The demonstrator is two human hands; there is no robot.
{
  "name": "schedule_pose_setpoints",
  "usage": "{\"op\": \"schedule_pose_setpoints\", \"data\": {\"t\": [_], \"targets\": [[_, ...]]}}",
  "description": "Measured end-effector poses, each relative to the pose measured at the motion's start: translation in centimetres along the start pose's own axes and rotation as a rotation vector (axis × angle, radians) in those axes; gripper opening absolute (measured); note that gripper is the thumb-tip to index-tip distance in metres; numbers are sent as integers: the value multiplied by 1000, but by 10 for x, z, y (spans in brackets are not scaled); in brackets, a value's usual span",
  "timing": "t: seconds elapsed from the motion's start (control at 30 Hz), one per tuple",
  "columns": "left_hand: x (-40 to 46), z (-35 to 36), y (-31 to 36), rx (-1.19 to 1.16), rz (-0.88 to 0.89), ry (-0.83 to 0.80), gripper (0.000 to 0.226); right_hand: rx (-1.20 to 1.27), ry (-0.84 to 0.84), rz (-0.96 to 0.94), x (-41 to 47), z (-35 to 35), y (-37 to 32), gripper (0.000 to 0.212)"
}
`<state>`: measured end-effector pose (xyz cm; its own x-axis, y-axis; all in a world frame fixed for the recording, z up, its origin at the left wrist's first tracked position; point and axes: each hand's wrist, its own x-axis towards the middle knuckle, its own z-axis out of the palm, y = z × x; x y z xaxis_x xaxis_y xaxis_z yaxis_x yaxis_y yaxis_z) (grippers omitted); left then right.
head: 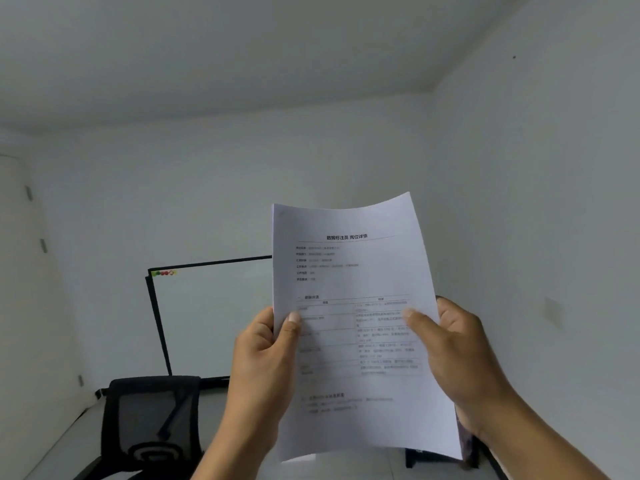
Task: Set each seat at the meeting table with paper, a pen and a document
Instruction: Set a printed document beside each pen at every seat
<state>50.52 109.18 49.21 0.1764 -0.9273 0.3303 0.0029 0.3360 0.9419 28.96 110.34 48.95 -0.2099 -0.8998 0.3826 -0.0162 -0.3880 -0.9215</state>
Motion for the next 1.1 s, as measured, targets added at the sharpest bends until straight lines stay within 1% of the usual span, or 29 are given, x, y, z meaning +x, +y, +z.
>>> {"op": "schedule_pose_setpoints", "data": {"t": [0.1,0.23,0.4,0.5,0.6,0.77,0.8,0.87,0.9,0.97,1.1], "targets": [[48,27,-22,-5,-4,-24,24,7,7,18,51,-7,29,20],[112,65,-59,36,9,7,25,47,5,35,128,-17,75,19],[196,98,-88,94,32,93,25,97,-97,62,239,-11,116,20],[248,102,-100,131,47,171,25,136,-208,64,303,8,132,22],[288,97,-113,170,55,244,24,157,-261,63,352,32,153,20],[348,83,-148,186,19,300,24,191,-358,87,417,80,198,22],[376,73,-166,197,19,308,24,197,-384,86,440,104,214,22],[393,65,-171,191,9,321,24,189,-388,89,456,117,221,22],[417,55,-185,183,-2,343,24,185,-400,105,475,139,235,22],[445,41,-198,169,-6,355,24,158,-419,100,495,162,245,22],[544,4,-227,136,-33,378,24,114,-426,94,571,232,270,22]]}}
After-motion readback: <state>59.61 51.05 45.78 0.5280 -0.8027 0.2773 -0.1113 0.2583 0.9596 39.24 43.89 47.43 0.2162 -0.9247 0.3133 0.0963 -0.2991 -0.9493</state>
